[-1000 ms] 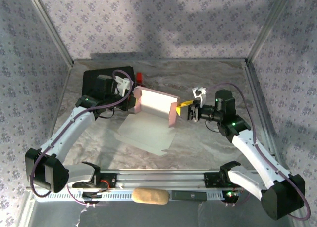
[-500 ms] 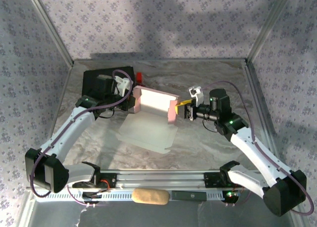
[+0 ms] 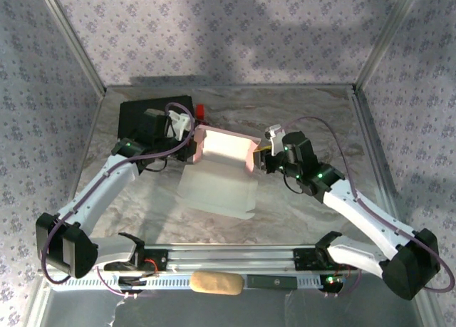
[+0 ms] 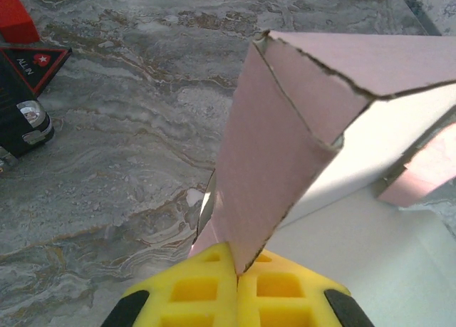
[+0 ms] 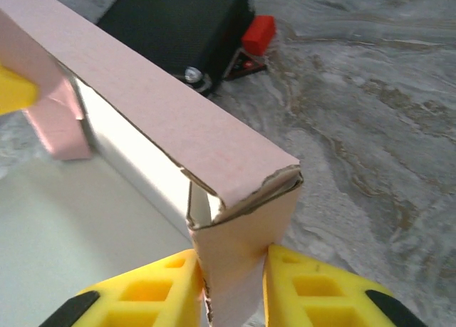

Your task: Fold the paper box

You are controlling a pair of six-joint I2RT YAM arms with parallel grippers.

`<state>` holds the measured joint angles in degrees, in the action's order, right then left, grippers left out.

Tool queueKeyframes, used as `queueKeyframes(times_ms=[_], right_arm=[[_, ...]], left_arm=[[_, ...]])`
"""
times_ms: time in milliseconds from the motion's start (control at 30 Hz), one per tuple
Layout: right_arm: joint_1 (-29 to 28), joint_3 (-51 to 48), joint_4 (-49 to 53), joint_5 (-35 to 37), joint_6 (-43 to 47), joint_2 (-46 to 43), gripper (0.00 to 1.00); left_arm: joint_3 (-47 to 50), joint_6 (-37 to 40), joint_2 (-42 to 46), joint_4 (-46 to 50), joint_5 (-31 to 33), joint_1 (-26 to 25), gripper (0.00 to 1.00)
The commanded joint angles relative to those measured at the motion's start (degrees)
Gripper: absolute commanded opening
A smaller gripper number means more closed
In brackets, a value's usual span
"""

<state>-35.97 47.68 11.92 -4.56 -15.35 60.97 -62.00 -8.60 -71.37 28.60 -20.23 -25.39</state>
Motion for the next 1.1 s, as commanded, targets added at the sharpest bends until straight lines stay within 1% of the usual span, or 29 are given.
queueKeyframes(times_ms=[0, 100, 300, 367, 433, 500, 567, 767, 867, 933, 1067], right_arm=[[-2.73, 2.49, -0.21, 6.41, -1.00, 2.20, 0.23], [-4.85, 3.01, -0.50, 11.77, -3.44, 3.93, 0.17], [-9.63, 5.54, 2.19, 24.60, -9.22, 8.75, 0.00], [-11.11, 6.74, 4.40, 29.47, -12.38, 10.46, 0.00], [-12.12, 7.62, 6.34, 32.64, -15.19, 11.69, 0.00], [-12.54, 7.74, 6.09, 32.84, -15.93, 12.52, 0.00], [-12.55, 7.63, 5.25, 31.36, -15.76, 13.28, 0.00], [-9.72, 6.67, 3.80, 27.41, -15.50, 15.47, 0.00], [-7.91, 6.02, 3.03, 26.61, -14.70, 16.82, 0.00], [-7.01, 5.03, 0.52, 25.63, -13.45, 17.61, 0.00], [-6.84, 3.31, -3.94, 26.23, -11.01, 18.94, 0.00]], left_arm=[[-1.71, -0.72, 0.36, -1.84, -5.36, -2.26, 0.00], [-1.72, -0.80, 0.28, -1.92, -4.93, -2.65, 0.00], [-1.90, -1.22, -0.09, -2.17, -3.74, -3.98, 0.00], [-1.77, -1.58, -0.17, -2.31, -2.79, -4.56, 0.00], [-1.55, -2.01, -0.17, -2.61, -1.81, -5.17, 0.00], [-1.22, -2.34, -0.17, -2.67, -0.18, -6.01, 0.00], [-0.52, -3.18, -0.23, -3.35, 1.84, -6.77, 0.00], [4.19, -7.66, -2.07, -7.15, 10.51, -9.36, 0.00], [8.49, -10.18, -2.69, -12.11, 16.50, -11.34, 0.00], [11.51, -11.59, -3.01, -16.15, 18.70, -11.96, 0.00], [15.24, -12.84, -4.46, -22.03, 24.94, -14.50, 0.00]])
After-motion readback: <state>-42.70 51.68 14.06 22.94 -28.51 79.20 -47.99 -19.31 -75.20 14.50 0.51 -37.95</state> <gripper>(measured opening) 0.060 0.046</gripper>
